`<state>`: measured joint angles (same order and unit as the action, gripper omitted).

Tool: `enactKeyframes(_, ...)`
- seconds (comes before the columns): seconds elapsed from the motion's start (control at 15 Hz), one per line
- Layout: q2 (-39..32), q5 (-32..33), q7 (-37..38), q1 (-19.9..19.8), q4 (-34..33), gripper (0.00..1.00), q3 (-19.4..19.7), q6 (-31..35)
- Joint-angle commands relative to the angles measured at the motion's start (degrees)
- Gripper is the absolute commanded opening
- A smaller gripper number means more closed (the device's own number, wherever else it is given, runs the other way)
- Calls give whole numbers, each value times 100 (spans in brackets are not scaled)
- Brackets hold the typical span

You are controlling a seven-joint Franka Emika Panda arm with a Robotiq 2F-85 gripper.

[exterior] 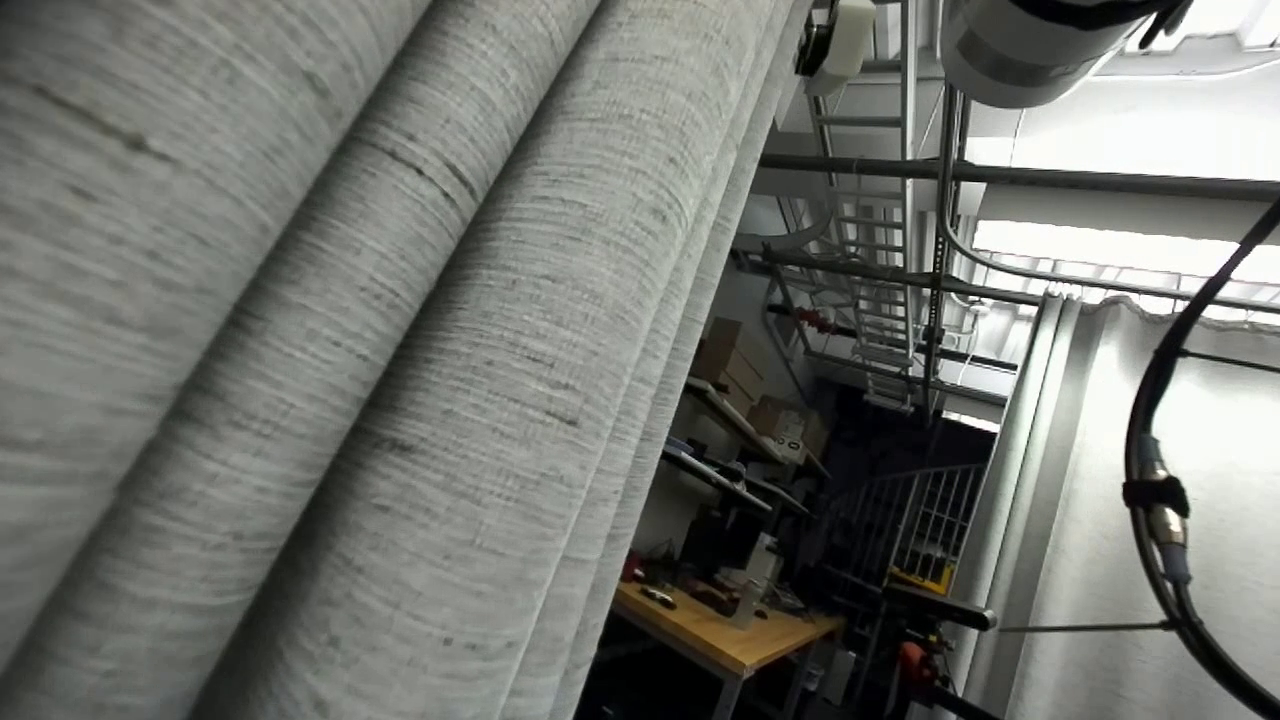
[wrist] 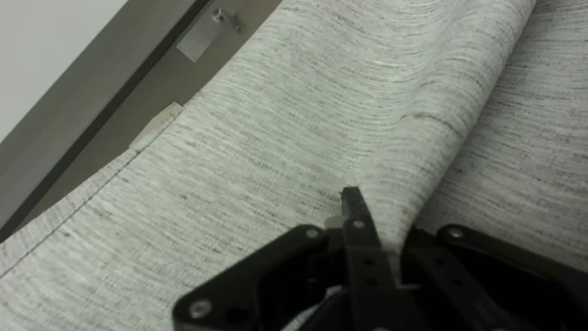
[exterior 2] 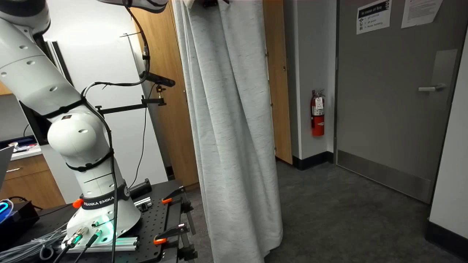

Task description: Slide the curtain to the left

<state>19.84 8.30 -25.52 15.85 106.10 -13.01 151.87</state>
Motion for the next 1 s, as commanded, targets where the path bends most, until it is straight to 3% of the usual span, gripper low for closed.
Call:
enactKeyframes(0.0,157,-60,-221,469,688,0,-136,-120)
enactKeyframes(0.93,512,-155,-258,1190,1190,0,-358,157)
